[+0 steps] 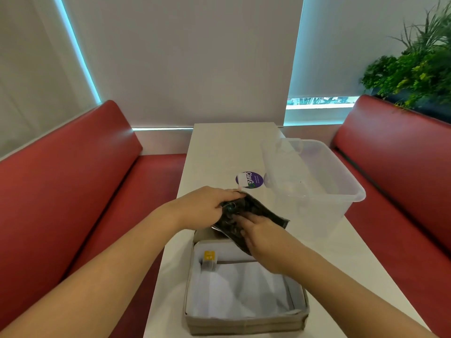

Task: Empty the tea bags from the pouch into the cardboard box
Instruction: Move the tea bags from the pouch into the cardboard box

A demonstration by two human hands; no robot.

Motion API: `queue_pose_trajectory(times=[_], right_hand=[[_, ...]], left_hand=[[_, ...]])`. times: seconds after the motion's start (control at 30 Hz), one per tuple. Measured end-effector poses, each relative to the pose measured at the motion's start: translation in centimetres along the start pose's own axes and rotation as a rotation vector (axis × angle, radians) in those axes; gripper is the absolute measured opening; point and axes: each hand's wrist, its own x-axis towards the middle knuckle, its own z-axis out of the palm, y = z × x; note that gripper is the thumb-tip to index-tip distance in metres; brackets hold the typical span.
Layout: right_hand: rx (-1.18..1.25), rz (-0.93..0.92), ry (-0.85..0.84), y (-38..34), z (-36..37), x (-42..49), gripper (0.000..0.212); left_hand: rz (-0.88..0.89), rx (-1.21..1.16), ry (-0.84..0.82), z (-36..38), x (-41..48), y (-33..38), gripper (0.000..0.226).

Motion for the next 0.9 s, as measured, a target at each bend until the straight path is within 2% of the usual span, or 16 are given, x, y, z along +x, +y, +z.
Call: queue_pose_trajectory(times=[0.1,0.17,0.23,0.33,0.4,0.43,0.5,0.57,0.63,0.8,0.9], right_hand=[[-0.154,0.131,-0.283,-0.3,0.2,3.9,0.076],[-0.285,0.175,-0.426,-0.5,0.5,6.0,0.079],[-0.303,0.246,-0.46,-0.6,1.2,7.6,0.067],[-0.193,0.354,-0.466,-0.8,1.4,7.8,0.04],[-0.181,0.255,-0.356,-0.7,1.1,6.6,0.023],[-0.127,0.181,-0.225,-0.4,1.0,6.0,0.017],[-0.031,0.062,-0.054,0.1,0.7,4.3,0.021],[-0.133,-0.022,0.007,0.0,0.3,3.0,0.027],[-0.162,-0.099,0.137,-0.1,-0.3,1.7,0.029],[0.023,-0.159,0.394,-0.1,-2.7,-1.9,0.023],[0.095,-0.174,0.449,-0.1,-3.7,-3.4,0.021]], left_hand=[[-0.037,-0.044,-0.017,-0.2,0.2,0.1,0.066],[-0.049,-0.064,-0.02,-0.3,0.4,0.0,0.068],[-0.059,-0.077,-0.016,-0.3,0.5,-0.3,0.07],[-0.069,-0.073,0.0,-0.4,0.6,-0.8,0.069],[-0.069,-0.076,0.015,-0.3,0.6,-0.9,0.069],[-0.069,-0.076,0.019,-0.3,0.7,-1.0,0.069],[-0.065,-0.072,0.023,-0.2,0.8,-1.0,0.068],[-0.062,-0.063,0.032,-0.1,1.0,-0.9,0.067],[-0.064,-0.053,0.044,0.0,1.2,-0.8,0.065],[-0.101,-0.073,0.032,0.6,1.6,-1.0,0.064],[-0.133,-0.059,0.039,1.1,2.0,-1.2,0.064]])
